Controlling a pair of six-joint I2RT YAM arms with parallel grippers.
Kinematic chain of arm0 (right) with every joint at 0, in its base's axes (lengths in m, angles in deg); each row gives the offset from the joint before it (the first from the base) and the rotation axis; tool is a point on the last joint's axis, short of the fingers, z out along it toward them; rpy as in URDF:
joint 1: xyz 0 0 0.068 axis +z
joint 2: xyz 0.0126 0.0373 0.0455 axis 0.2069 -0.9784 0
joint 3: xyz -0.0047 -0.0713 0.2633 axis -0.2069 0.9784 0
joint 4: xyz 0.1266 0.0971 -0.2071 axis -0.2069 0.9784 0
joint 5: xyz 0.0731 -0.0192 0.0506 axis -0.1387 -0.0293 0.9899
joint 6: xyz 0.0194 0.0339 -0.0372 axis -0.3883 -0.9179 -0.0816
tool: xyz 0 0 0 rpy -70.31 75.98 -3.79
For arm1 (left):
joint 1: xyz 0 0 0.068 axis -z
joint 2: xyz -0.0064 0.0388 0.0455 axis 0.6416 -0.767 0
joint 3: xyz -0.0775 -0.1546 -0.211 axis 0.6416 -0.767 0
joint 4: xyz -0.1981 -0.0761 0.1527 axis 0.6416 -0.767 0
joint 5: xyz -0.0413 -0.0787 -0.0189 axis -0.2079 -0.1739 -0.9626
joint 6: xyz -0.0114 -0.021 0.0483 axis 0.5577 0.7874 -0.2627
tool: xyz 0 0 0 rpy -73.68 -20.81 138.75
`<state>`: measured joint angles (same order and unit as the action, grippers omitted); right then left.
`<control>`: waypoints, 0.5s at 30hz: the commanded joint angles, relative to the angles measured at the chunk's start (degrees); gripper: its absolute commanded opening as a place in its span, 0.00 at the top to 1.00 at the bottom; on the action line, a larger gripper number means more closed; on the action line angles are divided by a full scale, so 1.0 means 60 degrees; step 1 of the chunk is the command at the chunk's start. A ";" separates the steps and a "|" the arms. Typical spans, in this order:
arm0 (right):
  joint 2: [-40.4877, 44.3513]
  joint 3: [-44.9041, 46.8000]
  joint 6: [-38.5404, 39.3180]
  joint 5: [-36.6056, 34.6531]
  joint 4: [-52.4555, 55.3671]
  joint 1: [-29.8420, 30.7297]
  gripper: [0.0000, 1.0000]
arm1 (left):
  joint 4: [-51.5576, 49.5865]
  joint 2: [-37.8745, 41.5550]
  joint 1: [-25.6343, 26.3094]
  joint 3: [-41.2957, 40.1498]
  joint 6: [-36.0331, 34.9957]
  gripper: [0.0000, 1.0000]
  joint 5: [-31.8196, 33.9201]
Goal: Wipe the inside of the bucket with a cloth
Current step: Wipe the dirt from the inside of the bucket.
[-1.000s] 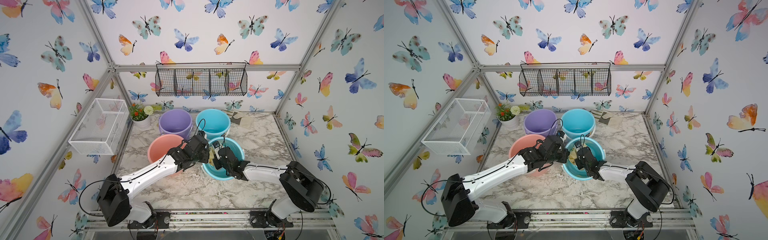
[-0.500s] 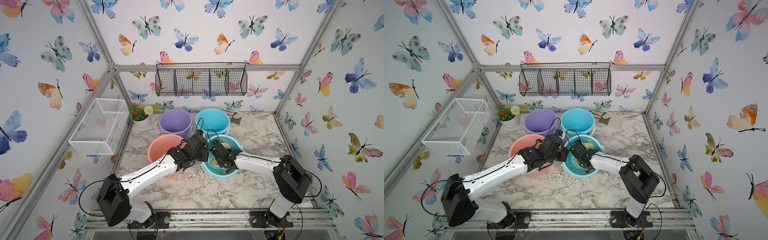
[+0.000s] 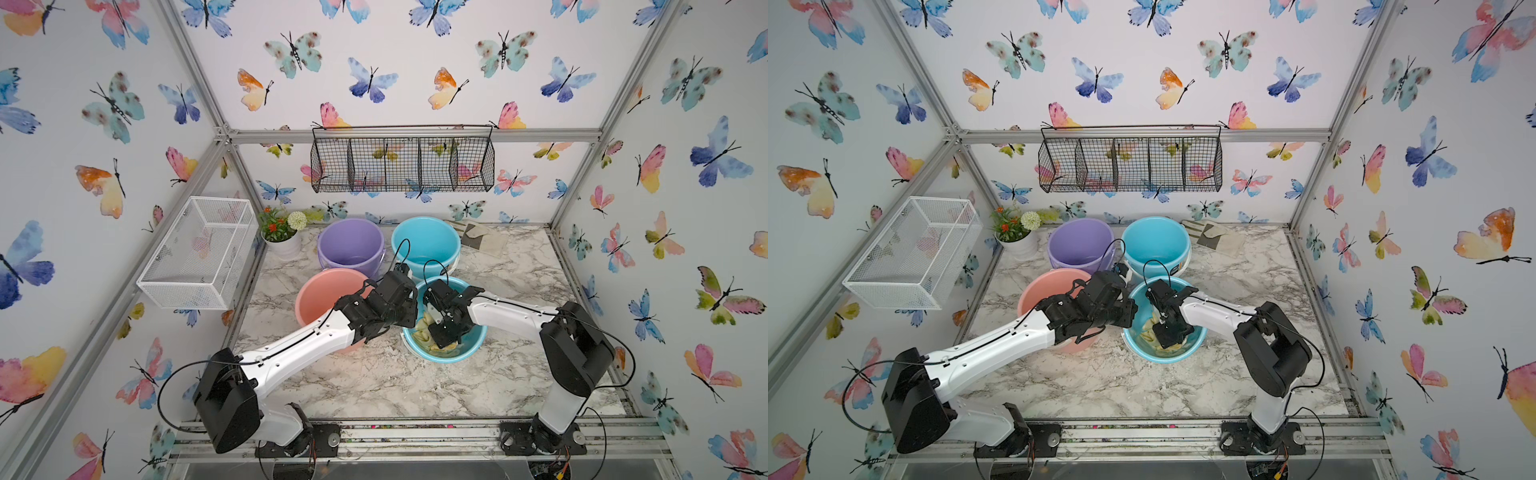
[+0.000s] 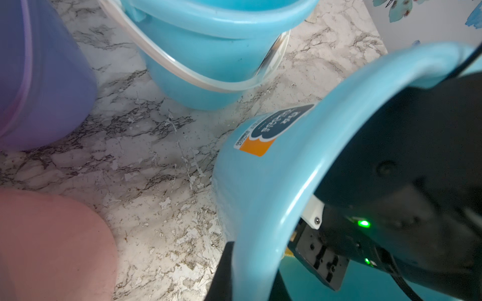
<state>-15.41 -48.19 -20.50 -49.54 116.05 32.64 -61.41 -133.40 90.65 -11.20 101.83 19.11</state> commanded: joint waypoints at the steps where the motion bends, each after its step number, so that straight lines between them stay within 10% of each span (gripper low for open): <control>1: 0.0374 0.0083 -0.0110 0.2643 -0.1096 -0.0076 0.98 | -0.0362 0.0078 0.0204 0.0096 -0.0152 1.00 -0.0832; 15: 0.1370 0.1979 -0.1629 0.0610 -0.6403 -0.0076 0.98 | -0.0308 0.0039 0.0201 0.0143 -0.0057 1.00 -0.0982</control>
<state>-9.97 -36.68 -26.78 -41.08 91.15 32.40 -61.76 -133.31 90.63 -10.82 101.74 18.96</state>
